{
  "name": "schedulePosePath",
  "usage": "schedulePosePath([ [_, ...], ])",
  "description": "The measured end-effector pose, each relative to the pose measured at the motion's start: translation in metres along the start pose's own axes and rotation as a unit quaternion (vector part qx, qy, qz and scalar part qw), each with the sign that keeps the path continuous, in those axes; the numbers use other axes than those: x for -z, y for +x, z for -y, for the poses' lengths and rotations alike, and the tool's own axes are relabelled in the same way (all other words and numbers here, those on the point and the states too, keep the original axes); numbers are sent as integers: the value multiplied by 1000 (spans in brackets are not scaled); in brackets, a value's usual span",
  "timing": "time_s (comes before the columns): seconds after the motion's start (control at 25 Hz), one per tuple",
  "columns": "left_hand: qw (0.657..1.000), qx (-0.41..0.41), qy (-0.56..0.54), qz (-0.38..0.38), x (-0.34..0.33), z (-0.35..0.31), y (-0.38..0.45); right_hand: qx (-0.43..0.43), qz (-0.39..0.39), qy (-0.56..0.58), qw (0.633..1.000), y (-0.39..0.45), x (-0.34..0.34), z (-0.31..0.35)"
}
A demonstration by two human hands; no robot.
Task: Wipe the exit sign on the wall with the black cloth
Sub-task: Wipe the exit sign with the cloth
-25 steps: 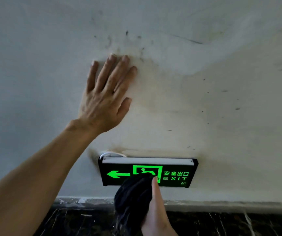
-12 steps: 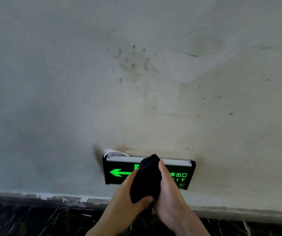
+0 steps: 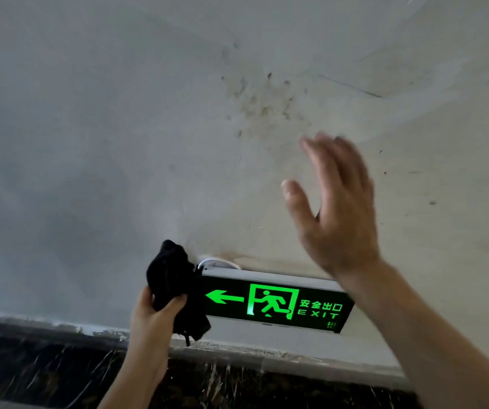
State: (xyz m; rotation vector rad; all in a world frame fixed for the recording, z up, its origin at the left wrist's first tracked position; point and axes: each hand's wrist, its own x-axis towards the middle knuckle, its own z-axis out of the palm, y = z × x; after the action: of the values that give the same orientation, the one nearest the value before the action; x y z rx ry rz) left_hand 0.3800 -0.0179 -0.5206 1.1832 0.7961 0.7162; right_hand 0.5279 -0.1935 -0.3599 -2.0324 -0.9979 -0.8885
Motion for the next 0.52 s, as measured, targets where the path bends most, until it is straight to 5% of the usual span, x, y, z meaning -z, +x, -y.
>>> schedulePosePath([
  [0.16,997,-45,66,-13,10,9,25,146,-111,-162,970,57,-4,-38],
  [0.36,981,-88,174,14,-4,27,46,164,-53,-267,948,76,-28,-79],
  [0.52,963,-105,246,28,-18,49,53,195,-136,-330,913,82,-46,-95],
])
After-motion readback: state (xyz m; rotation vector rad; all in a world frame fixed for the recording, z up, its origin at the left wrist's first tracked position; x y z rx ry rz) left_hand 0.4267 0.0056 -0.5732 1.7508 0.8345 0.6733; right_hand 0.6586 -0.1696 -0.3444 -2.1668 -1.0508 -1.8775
